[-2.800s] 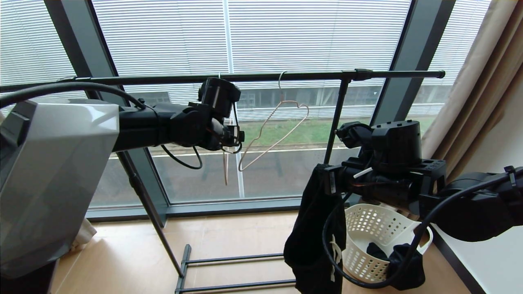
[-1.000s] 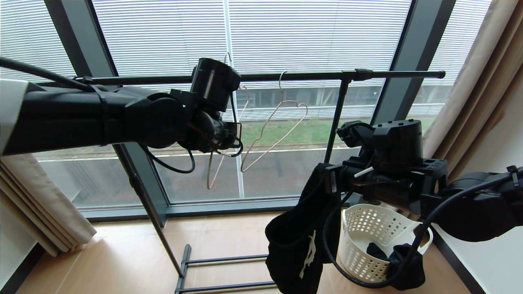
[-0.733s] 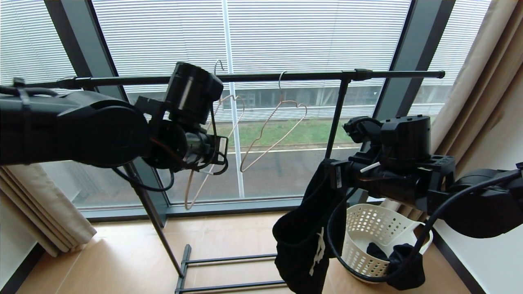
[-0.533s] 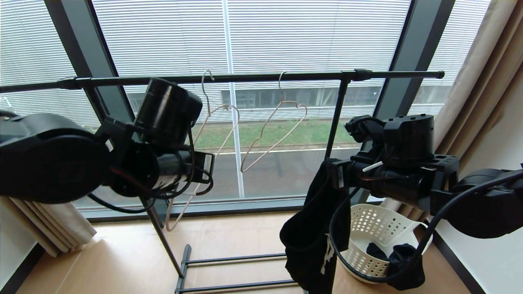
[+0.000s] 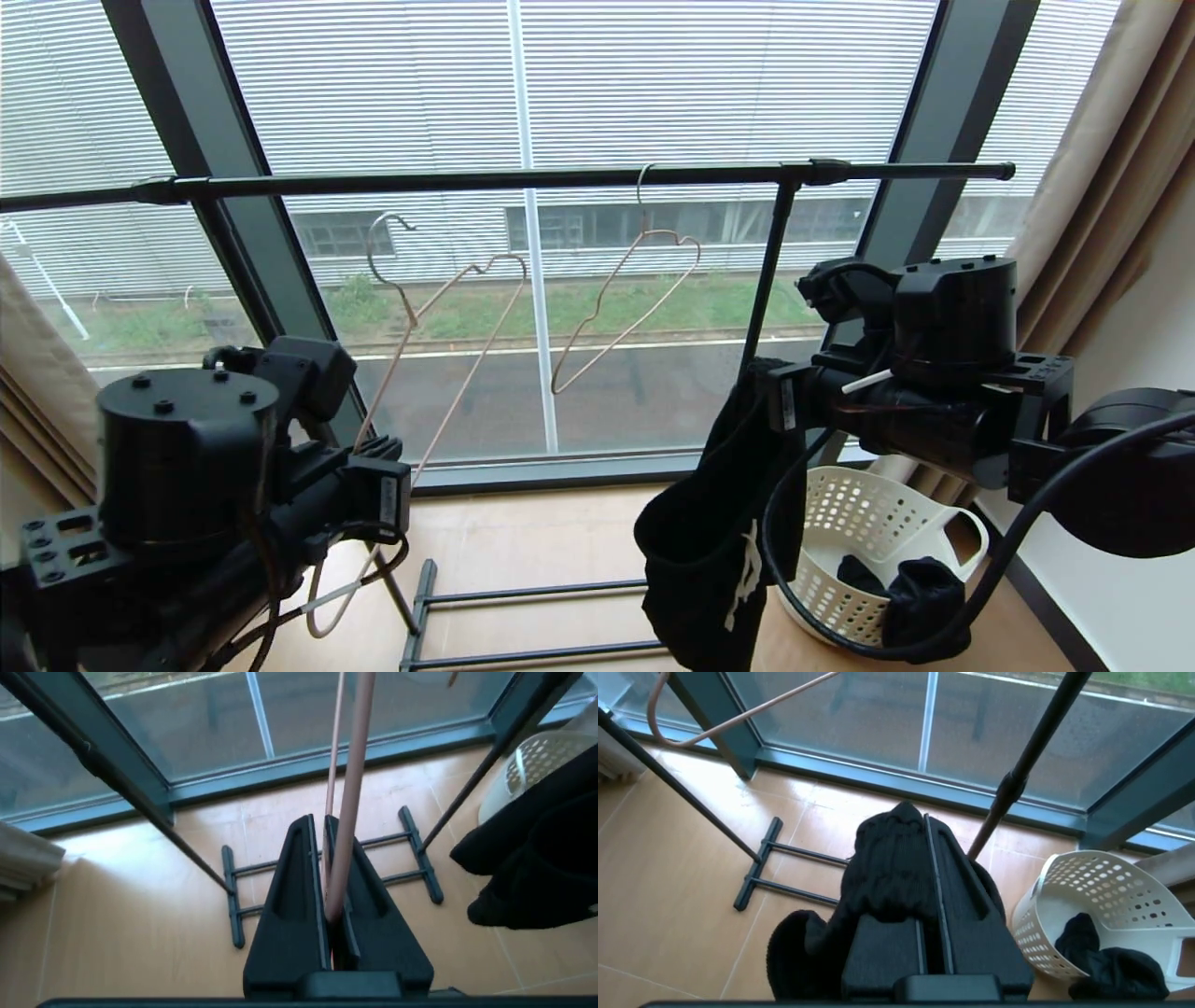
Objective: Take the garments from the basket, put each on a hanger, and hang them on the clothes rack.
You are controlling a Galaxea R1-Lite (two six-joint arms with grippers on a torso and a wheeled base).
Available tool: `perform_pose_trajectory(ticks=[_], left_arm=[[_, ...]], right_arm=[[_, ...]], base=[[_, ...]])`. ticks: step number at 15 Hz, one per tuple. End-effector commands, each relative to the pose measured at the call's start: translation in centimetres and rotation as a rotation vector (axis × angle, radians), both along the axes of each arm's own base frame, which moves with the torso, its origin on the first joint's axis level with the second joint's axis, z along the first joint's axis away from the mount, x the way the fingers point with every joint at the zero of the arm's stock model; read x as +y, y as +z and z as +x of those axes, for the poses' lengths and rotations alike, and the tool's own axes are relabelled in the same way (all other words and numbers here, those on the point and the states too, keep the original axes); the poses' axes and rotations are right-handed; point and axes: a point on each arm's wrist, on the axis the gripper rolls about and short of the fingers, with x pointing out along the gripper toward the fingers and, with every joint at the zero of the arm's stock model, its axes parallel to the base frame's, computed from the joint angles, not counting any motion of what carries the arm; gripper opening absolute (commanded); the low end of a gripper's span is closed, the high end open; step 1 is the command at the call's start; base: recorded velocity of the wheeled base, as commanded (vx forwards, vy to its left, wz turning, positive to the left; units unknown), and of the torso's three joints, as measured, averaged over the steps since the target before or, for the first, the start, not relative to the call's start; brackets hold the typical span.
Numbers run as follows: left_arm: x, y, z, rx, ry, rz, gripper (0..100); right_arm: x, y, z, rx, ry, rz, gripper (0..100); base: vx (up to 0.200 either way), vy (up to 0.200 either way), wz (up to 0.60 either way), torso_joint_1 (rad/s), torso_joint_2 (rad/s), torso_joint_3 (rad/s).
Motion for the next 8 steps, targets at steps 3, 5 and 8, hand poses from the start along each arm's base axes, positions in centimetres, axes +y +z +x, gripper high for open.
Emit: perform_pose_trajectory(ticks=[3,5,8], left_arm=[[1.5,0.5,-3.0,-0.024,-0.208,-0.067,0],[1.9,1.1,-4.0,-0.037,-0.329,-0.122,0],[2.1,1.2,-4.6,-0.049,-0.414,-0.104,0]], right_arm=[[-0.2,0.0,-0.2,-0.016,-0.031,-0.046,0],[-0.2,0.1,-0.1,-0.022,-0.041,-0.051,0],[-0.2,0.0,0.0,-0.032,-0.069,-0.091,0]], base=[[0.0,0.0,0.0,0.0,0.0,0.0],[0.0,0.0,0.0,0.0,0.0,0.0],[0.0,0.0,0.0,0.0,0.0,0.0]])
